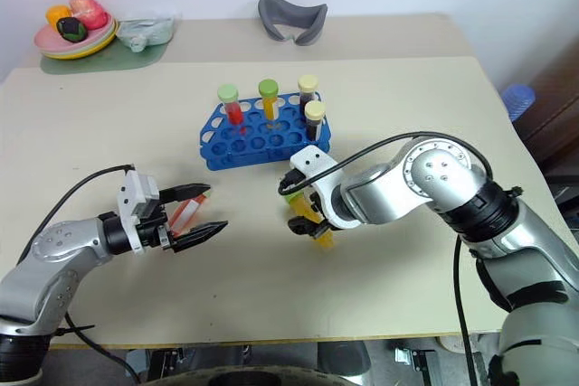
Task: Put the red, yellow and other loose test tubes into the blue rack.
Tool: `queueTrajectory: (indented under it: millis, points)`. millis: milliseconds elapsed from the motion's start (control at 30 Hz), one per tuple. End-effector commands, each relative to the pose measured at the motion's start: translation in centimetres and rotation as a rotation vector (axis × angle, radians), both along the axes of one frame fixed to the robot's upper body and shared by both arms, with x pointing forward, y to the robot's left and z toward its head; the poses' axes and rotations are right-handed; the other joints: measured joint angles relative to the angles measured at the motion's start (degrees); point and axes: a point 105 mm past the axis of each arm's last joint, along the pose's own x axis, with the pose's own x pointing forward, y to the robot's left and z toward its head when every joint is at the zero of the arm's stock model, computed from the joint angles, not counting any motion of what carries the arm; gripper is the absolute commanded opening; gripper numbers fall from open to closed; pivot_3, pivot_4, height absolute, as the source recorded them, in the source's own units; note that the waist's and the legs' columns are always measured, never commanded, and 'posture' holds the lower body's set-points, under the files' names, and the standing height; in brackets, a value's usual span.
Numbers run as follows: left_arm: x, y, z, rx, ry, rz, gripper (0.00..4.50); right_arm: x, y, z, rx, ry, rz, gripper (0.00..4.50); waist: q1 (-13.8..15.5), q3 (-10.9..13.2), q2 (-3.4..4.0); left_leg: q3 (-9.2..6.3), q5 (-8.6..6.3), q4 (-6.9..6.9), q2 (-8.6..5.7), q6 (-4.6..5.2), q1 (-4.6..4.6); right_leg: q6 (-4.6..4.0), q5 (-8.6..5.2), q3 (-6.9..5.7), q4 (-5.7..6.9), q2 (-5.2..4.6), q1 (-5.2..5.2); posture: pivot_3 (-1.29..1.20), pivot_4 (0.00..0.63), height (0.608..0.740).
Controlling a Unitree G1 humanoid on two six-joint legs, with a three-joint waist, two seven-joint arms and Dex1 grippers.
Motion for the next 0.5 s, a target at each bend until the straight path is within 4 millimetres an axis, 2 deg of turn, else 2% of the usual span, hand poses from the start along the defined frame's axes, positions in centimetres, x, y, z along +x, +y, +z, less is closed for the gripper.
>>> queueTrajectory:
  millis: [33,233,500]
  points:
    - [-0.4,-0.6,0.6,-0.003,-0.039,-0.021,4.50,1.5,-0.6,-0.1,-0.037,-0.029,-0.124,4.44,0.0,0.0,-0.01,0.00,0.00,0.01,0.00,0.00,0.00,0.00,0.00,0.00,0.01,0.00,0.00,0.00,0.150,0.740]
    - [-0.4,-0.6,0.3,-0.008,-0.042,-0.021,4.50,2.9,-2.5,-0.7,-0.159,-0.068,-0.263,4.44,0.1,0.0,-0.01,-0.02,-0.01,0.26,0.00,0.02,0.02,0.00,0.00,0.00,0.15,0.02,0.09,0.00,0.150,0.740]
    - [-0.4,-0.4,-0.1,-0.008,-0.047,-0.019,4.50,3.1,-2.8,-0.5,-0.220,-0.075,-0.229,4.44,0.2,0.0,-0.01,-0.02,-0.10,0.42,-0.01,0.18,-0.01,0.00,0.00,-0.01,0.13,0.02,0.15,0.00,0.150,0.740]
